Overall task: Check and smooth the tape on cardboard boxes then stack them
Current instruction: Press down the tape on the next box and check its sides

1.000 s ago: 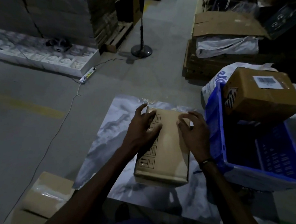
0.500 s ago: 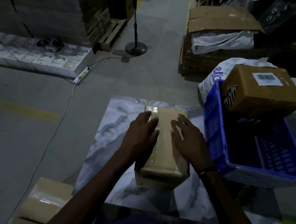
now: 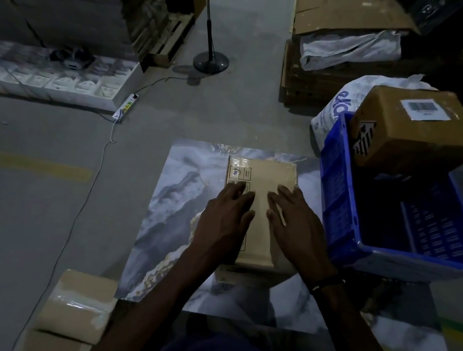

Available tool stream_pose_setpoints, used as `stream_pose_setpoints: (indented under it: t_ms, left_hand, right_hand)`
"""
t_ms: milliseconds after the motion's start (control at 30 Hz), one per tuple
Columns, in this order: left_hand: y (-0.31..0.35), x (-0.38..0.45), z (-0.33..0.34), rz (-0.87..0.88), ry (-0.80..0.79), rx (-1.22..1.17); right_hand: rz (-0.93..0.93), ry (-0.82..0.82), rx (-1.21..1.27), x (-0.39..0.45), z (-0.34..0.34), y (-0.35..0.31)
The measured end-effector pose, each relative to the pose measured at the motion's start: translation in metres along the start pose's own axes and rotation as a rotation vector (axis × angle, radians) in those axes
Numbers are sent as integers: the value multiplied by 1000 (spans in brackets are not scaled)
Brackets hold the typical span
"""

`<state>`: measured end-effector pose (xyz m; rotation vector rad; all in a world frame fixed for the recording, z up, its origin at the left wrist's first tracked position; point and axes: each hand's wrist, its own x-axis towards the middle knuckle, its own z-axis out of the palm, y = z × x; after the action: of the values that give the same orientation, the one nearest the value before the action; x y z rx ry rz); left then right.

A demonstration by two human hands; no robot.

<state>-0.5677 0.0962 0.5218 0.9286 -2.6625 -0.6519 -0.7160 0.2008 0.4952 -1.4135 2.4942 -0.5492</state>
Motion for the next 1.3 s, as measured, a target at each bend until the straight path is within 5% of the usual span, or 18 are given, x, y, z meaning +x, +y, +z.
stream_pose_setpoints:
  t_ms: [867,1100,1300]
  left_hand:
    - [10,-52,0,-8,-49,-33]
    - [13,-12,-9,-29,21,-31]
    - [11,27,-13,-47,-131,88]
  right_hand:
    - [-41,-47,75,-53,5,-8]
    - [-70,61,49,-14,-1,-9]
    - [-64,61,-9,21,2,-2]
